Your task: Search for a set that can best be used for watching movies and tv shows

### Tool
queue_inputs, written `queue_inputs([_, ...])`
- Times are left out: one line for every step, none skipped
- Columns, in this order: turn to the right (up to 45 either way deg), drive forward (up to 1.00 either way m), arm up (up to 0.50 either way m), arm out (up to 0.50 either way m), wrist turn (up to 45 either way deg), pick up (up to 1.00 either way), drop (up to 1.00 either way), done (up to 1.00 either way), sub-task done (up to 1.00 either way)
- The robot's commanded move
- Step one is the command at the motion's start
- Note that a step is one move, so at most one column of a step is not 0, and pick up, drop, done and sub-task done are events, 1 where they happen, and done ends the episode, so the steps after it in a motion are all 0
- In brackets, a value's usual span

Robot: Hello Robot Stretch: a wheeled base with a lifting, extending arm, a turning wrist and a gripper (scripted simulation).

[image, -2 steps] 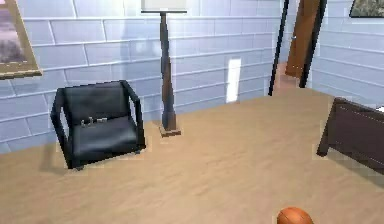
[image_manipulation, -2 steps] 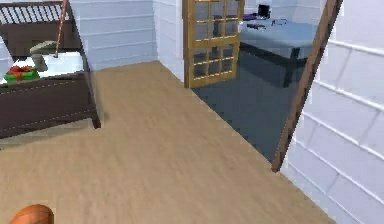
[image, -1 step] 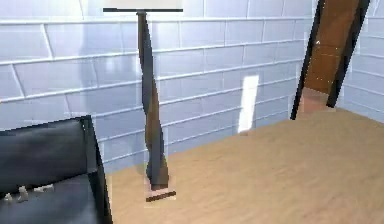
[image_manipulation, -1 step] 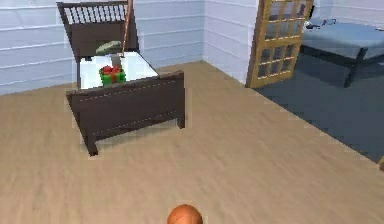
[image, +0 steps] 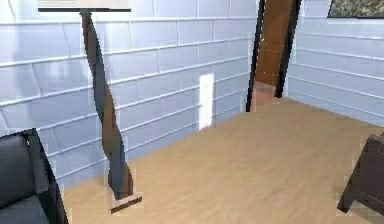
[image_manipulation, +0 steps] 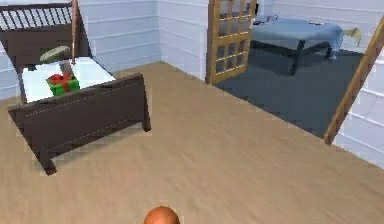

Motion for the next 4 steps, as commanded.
queue_inputs([0.0, 0.45, 0.0, 0.0, 0.0, 0.0, 0.0, 0.0, 0.0])
queue_inputs([45.0, 0.0, 0.0, 0.0, 0.0, 0.0, 0.0, 0.0, 0.0])
queue_inputs([12.0, 0.0, 0.0, 0.0, 0.0, 0.0, 0.0, 0.0, 0.0])
queue_inputs([0.0, 0.15, 0.0, 0.0, 0.0, 0.0, 0.0, 0.0, 0.0])
